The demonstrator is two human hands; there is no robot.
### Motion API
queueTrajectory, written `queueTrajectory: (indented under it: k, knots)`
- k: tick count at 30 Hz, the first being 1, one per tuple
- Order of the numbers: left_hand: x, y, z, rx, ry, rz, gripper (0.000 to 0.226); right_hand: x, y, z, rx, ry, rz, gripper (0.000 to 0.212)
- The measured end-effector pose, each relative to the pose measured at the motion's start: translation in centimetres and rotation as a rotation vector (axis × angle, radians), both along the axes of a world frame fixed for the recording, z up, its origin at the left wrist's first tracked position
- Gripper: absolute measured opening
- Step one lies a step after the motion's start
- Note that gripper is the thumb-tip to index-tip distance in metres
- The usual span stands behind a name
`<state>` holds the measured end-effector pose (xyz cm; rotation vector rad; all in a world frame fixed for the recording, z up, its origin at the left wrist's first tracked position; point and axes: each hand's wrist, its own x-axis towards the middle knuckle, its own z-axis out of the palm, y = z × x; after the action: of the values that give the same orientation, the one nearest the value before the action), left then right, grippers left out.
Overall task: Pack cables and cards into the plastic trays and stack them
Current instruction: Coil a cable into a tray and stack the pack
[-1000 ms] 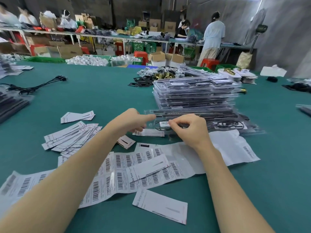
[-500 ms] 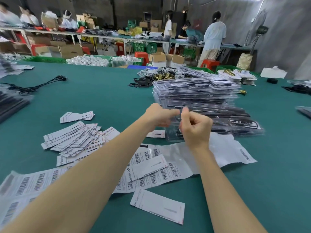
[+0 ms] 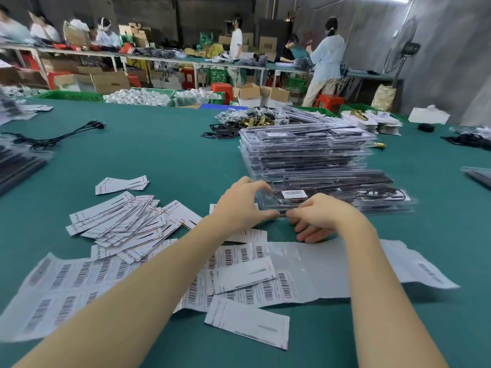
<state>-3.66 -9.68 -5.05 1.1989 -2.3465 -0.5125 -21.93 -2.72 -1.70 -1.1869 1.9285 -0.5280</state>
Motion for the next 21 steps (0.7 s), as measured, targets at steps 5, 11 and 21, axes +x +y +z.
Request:
queueTrajectory:
  k: [5, 11, 21]
  knots:
    - [0.2, -0.1, -0.3, -0.058, -0.023, 0.000, 0.051, 0.4, -0.9, -1.6, -0.124, 0.107, -0.129, 0.024]
    - [0.9, -0.5, -0.3, -0.106, -0.040, -0.009, 0.060, 1.4, -1.2, -2.6, -0.261, 0.331, -0.205, 0.023]
    - [3.8, 4.6, -2.7, -0.226, -0.059, 0.129, 0.046, 3.4, -1.6, -2.8, -0.363, 0.489, -0.217, 0.018]
